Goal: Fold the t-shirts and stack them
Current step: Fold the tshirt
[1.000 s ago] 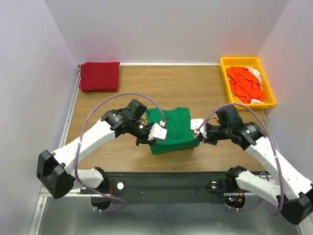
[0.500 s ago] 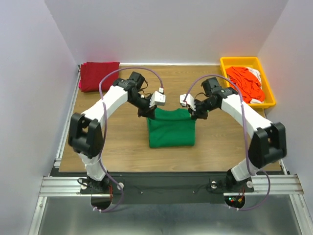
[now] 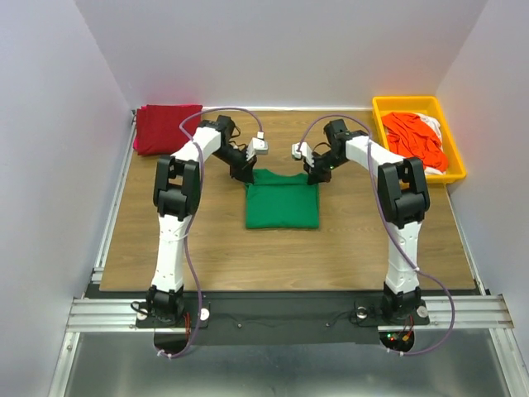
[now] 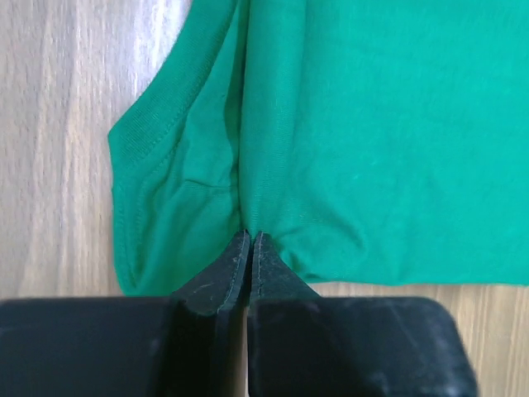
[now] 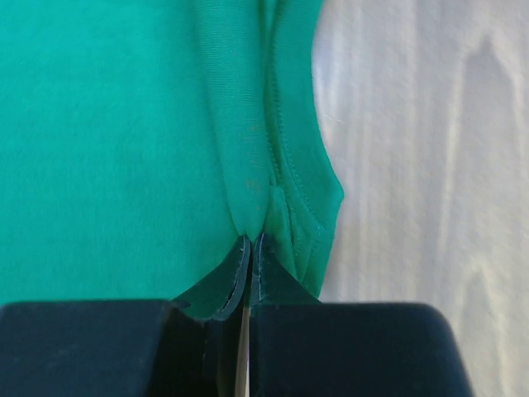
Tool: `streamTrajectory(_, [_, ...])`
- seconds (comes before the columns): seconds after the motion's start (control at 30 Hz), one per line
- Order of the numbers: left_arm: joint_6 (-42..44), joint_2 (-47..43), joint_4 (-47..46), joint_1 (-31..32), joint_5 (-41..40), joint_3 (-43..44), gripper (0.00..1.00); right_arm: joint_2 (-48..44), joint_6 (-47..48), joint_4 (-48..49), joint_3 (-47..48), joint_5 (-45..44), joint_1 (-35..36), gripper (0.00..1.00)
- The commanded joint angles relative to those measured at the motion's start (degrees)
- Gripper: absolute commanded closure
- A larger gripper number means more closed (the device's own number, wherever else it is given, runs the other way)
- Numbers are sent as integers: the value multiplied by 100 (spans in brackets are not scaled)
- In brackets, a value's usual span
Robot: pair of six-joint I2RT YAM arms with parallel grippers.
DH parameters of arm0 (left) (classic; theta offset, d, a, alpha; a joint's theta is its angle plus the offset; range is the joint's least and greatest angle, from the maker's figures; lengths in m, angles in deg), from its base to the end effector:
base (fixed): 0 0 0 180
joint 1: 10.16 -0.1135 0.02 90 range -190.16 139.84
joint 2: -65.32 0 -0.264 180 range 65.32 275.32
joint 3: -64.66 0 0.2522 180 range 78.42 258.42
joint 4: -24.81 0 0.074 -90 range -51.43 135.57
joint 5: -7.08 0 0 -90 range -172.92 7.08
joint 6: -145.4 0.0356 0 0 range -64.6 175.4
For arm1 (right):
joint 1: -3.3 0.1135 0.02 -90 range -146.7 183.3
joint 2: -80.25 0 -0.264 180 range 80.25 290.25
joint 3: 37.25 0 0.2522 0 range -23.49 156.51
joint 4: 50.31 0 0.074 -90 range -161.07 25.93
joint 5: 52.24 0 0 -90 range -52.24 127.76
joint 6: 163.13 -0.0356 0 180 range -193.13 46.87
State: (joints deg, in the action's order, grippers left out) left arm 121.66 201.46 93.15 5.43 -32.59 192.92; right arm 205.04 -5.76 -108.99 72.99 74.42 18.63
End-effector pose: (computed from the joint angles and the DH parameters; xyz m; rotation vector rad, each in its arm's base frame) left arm 0.4581 -0.1563 0.1679 1.6826 1.7318 -0.8990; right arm 0.4229 0.1380 0.1688 -1.7730 1.8267 0.5926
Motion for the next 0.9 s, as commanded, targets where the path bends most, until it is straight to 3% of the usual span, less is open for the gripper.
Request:
streamTrajectory(0.0, [-323, -254, -254, 5, -40, -180, 89, 10, -84, 300, 73, -90, -83, 98])
streamTrajectory(0.17, [-325, -832, -370, 101, 65, -1006, 94, -191, -268, 344, -437, -80, -57, 99])
streamTrajectory(0.3, [-394, -1701, -861, 330, 74, -2690, 95, -920, -356, 344, -1446, -19, 40, 99])
streamTrajectory(0.5, [-641, -2871, -1231, 418, 162, -4231, 95, -2353, -839, 318, -2994, 218, 145, 99])
streamTrajectory(0.57, [-649, -3196, -1301, 427, 127, -4618, 86, -2817, -892, 222, -3380, 262, 145, 96])
streamTrajectory(0.63, [-649, -3400, -1354, 418, 83, -4795, 68, -3109, -980, 142, -3531, 367, 154, 78])
streamTrajectory(0.7, [-684, -3689, -1424, 418, 48, -4875, 57, -3372, -1243, 116, -3506, 403, 154, 61])
streamTrajectory(0.73, [-719, -3778, -1485, 427, 48, -4841, 50, -3391, -1584, 107, -3418, 429, 146, 61])
streamTrajectory(0.87, [-965, -3972, -1696, 585, -40, -4428, 44, -3058, -2166, 125, -2821, 692, 75, 61])
